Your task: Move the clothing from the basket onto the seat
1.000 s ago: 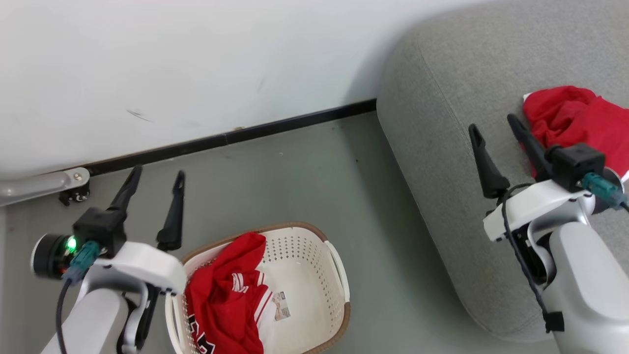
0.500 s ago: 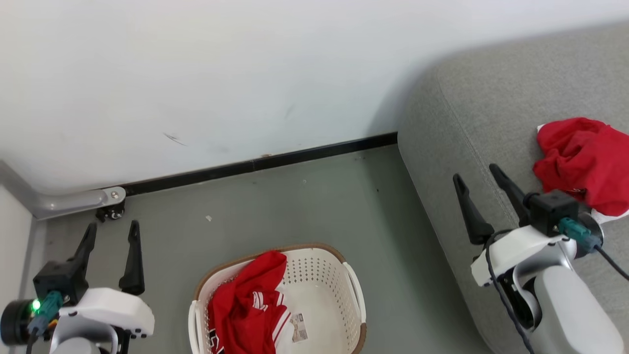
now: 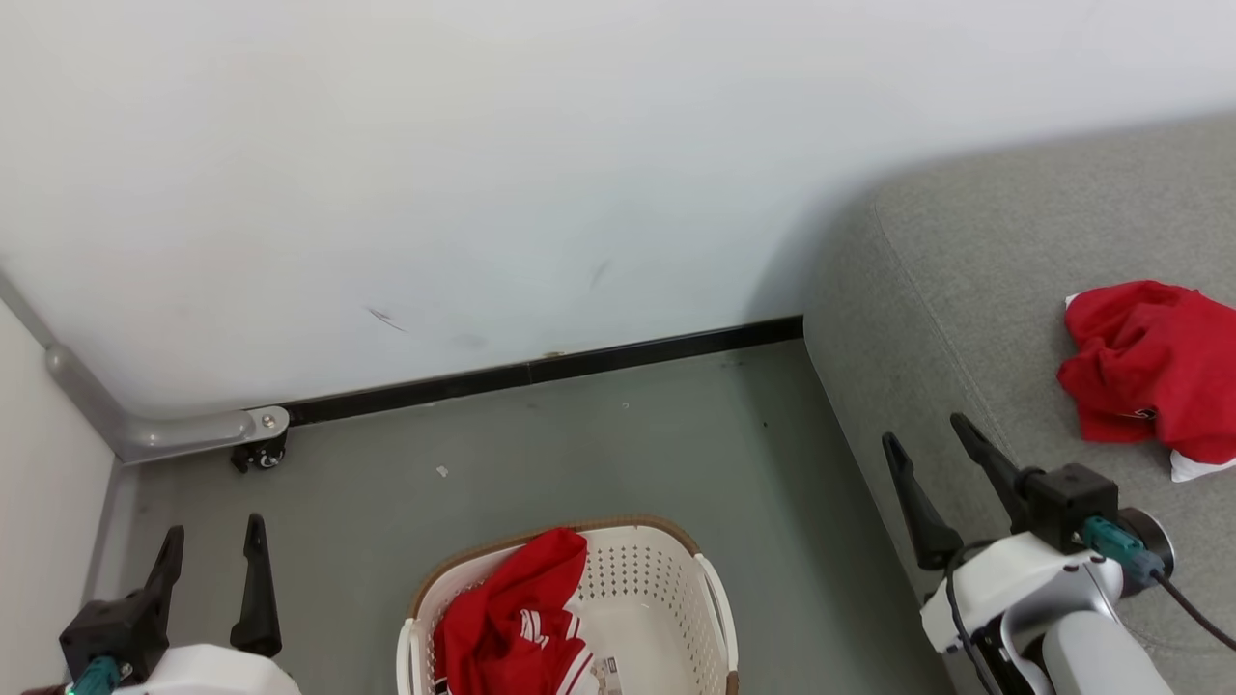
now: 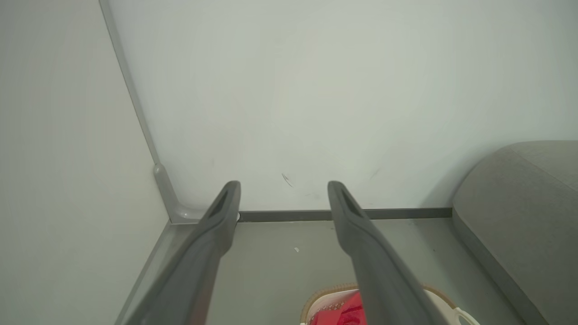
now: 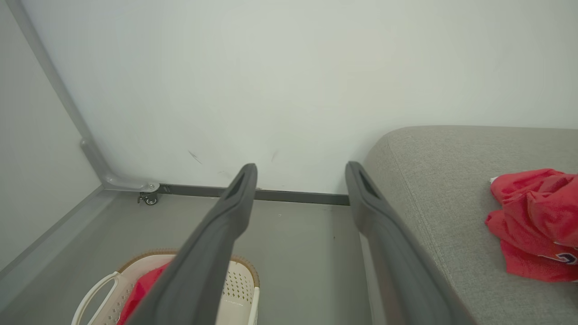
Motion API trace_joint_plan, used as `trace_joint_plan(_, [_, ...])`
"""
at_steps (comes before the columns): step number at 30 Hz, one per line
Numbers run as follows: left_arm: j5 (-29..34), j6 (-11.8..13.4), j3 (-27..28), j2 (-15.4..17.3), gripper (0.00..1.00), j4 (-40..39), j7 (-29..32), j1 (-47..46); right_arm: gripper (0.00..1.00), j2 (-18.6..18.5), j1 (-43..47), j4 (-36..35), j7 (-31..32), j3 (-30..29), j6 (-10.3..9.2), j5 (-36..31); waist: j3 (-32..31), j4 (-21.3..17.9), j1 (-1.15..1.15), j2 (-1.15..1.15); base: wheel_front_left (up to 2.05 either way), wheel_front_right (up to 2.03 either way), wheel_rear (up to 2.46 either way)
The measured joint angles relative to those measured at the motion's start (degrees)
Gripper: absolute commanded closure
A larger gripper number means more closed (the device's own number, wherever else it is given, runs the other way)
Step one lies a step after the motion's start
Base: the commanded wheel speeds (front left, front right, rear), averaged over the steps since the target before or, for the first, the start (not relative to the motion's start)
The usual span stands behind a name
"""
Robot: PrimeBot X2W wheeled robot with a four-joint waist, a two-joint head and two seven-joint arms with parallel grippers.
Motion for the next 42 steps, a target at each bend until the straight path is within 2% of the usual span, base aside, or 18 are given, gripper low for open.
trace_joint_plan(16, [0.0,0.1,0.3,0.1,0.0,-3.0,-0.5,4.1,0.0,0.8,7.6,-3.0,0.0,-1.4,0.0,0.0,-3.0,1.3,0.0,0.0,0.0,0.0,0.0])
trace_joint_plan(42, [0.1,0.5,0.3,0.6,0.0,-6.4,-0.5,6.2,0.0,0.8,11.2,-6.9,0.0,-0.3,0.0,3.2,-3.2,1.9,0.0,0.0,0.0,0.0,0.0])
